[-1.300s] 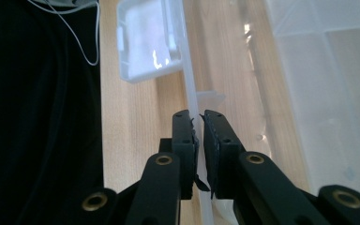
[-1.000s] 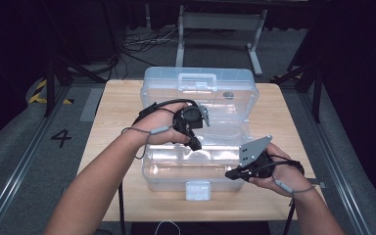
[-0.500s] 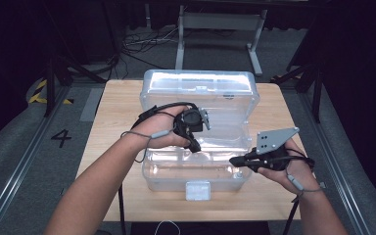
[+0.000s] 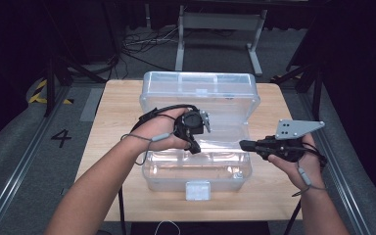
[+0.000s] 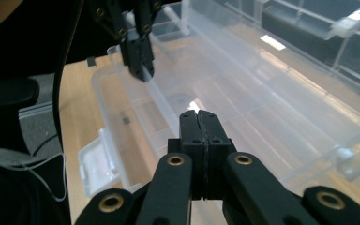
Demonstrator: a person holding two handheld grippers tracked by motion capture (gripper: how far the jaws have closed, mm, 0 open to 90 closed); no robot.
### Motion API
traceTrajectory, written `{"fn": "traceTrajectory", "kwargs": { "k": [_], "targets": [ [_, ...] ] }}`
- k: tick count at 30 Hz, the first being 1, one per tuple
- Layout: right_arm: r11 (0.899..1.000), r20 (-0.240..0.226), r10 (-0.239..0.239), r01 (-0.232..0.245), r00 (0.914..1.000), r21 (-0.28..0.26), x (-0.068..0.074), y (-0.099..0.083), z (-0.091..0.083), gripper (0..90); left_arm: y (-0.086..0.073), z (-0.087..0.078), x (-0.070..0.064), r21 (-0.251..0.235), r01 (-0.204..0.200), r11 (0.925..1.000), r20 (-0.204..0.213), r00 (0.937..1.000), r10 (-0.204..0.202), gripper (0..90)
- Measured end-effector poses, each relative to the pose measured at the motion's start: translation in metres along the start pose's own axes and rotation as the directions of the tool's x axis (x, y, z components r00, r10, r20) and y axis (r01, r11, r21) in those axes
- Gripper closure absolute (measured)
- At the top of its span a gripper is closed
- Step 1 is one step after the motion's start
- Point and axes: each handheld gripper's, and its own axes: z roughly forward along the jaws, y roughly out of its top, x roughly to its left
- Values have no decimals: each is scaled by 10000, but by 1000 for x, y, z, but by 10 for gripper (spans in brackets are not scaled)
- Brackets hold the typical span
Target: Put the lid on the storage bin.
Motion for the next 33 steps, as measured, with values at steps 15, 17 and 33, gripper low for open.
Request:
{"fn": "traceTrajectory", "kwargs": {
  "k": [15,17,33],
  "targets": [
    [9858,775,1299,-1204,9885,-1174,-21,-5,-7,900,-3,5,-12,124,46,9999,-325,9995,-42,880],
    [9833,853,1432,-1321,9860,-1249,-24,-6,-7,900,-3,4,-15,87,180,9998,-473,9987,-176,879],
    [9746,1083,1970,-1827,9744,-1292,-31,-11,-9,900,-16,-16,-31,-1081,356,9935,-531,9977,-416,835]
  ]
}}
